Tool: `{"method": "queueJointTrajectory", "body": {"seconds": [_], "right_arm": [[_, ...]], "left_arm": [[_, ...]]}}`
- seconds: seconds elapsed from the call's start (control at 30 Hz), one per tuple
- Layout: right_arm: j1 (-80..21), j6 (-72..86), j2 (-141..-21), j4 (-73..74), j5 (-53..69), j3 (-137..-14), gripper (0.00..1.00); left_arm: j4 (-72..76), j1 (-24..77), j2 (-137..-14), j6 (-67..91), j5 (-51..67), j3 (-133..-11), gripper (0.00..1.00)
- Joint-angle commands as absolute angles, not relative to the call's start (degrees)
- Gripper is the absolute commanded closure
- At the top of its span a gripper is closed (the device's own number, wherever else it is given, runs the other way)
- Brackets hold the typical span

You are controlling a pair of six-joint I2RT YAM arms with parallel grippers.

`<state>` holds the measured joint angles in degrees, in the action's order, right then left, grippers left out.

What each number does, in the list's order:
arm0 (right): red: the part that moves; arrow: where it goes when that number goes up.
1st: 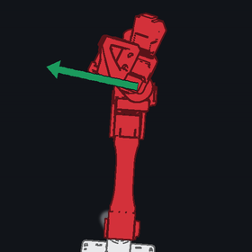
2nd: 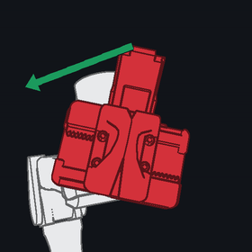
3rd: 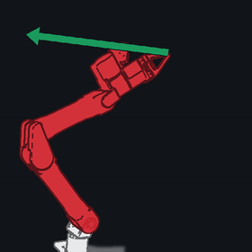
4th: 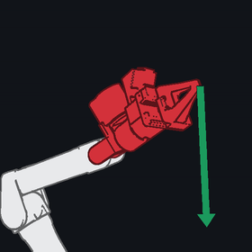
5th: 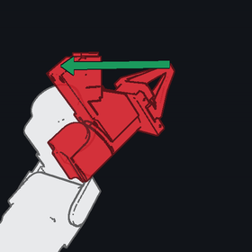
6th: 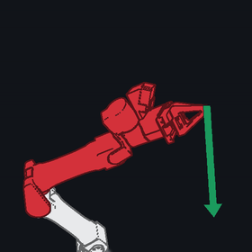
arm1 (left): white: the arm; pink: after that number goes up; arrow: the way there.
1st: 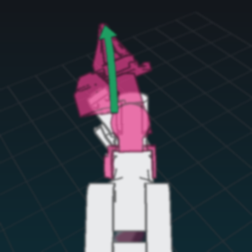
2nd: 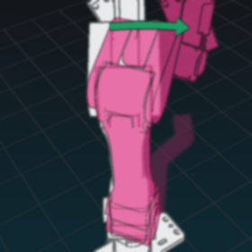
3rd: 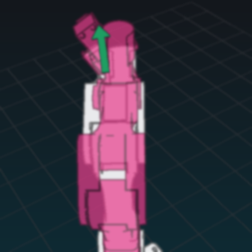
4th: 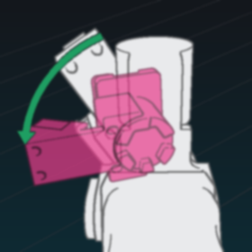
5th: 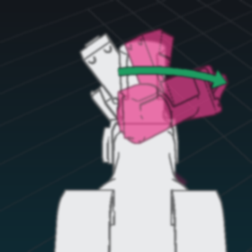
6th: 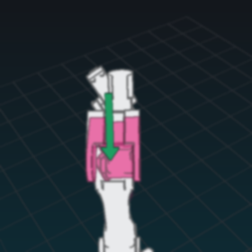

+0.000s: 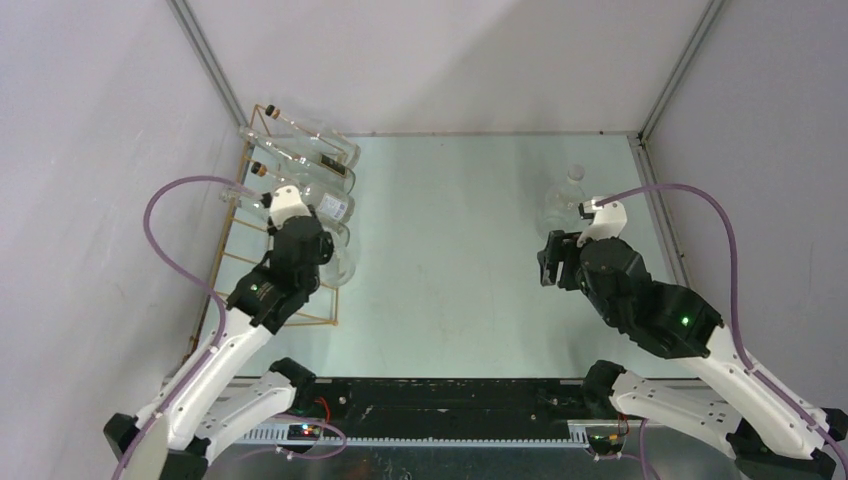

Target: Take the wine bottle off the wine rack

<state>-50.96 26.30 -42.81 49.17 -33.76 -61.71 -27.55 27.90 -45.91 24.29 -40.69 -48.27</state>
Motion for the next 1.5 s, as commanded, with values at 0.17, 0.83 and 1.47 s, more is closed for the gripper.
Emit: {"method": "queueJointTrajectory", "body": {"seconds": [0.17, 0.83, 1.47], "right_arm": [[-48.06, 24.00, -39.33, 48.94, -35.67, -62.02, 0.31], [-45.58, 23.81, -35.67, 53.43, -36.78, -61.97, 0.31], [-45.37, 24.23, -37.38, 54.87, -35.66, -61.87, 0.30]], "left_arm": [[-15.86, 40.20, -52.60, 22.68, -49.52, -57.15, 1.00], [-8.11, 59.48, -79.79, 22.52, -48.13, -74.19, 1.00], [-7.08, 67.40, -86.53, 27.35, -44.55, -73.23, 1.00]]}}
